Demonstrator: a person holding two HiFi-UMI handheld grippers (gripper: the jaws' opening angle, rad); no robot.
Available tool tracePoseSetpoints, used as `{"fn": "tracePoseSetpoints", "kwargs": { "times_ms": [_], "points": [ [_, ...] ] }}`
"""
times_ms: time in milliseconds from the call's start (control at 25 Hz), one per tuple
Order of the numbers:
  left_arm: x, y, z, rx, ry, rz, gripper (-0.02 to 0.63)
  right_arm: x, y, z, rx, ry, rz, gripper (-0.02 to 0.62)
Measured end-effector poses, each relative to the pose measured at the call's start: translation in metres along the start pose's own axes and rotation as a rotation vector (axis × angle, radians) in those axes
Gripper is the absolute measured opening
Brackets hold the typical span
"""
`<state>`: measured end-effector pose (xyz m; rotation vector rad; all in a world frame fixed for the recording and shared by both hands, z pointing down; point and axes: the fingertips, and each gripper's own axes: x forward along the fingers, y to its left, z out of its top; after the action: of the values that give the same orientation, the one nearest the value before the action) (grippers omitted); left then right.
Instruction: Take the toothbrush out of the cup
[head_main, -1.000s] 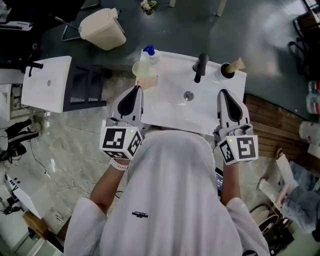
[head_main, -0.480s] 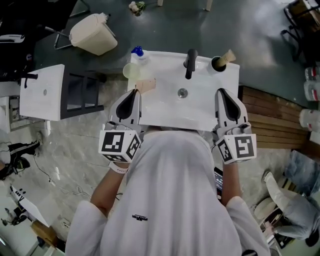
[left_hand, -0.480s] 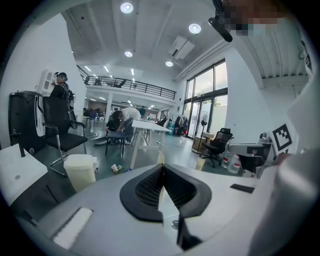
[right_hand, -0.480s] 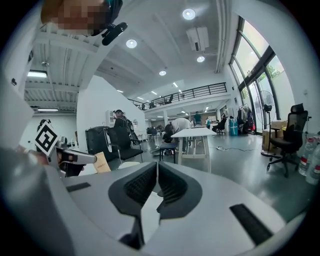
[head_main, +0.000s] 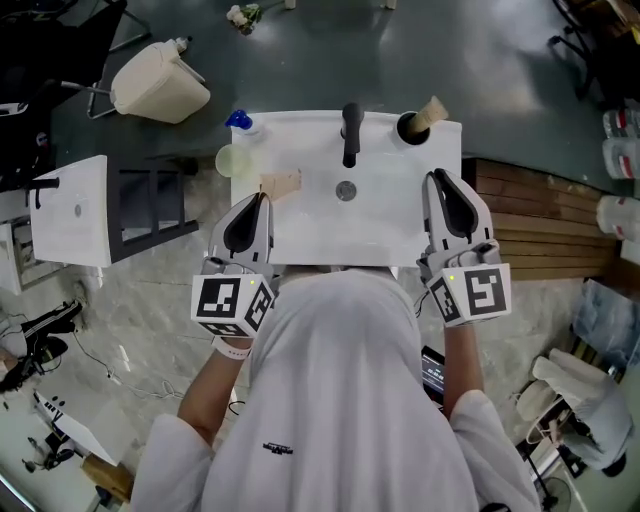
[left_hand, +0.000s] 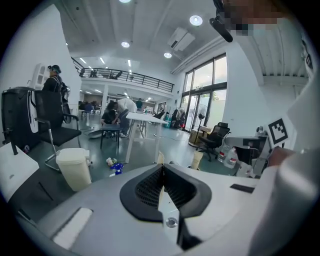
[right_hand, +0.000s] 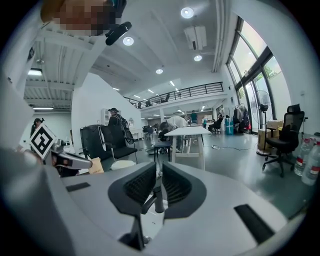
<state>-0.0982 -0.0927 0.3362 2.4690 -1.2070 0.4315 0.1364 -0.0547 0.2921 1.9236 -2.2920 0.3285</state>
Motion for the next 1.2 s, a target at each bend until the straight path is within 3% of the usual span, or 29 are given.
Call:
{"fn": "tracePoseSetpoints", "kwargs": {
  "times_ms": [160, 280, 1200],
  "points": [
    [0.02, -0.009, -0.005, 0.004, 0.03, -0.005, 0.006, 0.011, -0.021, -0.005, 0.001, 0.023, 0.012, 0.014],
    [0.034, -0.013, -0.01, 0.0, 0.057, -0.004, 0.006, 0.022, -0.035, -0.01, 0.001, 0.043, 0.018, 0.089],
    [0.103, 0.007, -0.055, -0.034, 0.197, 0.032, 0.006, 0.11, -0.128, -0.068, -0.03, 0.145, -0.09, 0.089]
  ]
}}
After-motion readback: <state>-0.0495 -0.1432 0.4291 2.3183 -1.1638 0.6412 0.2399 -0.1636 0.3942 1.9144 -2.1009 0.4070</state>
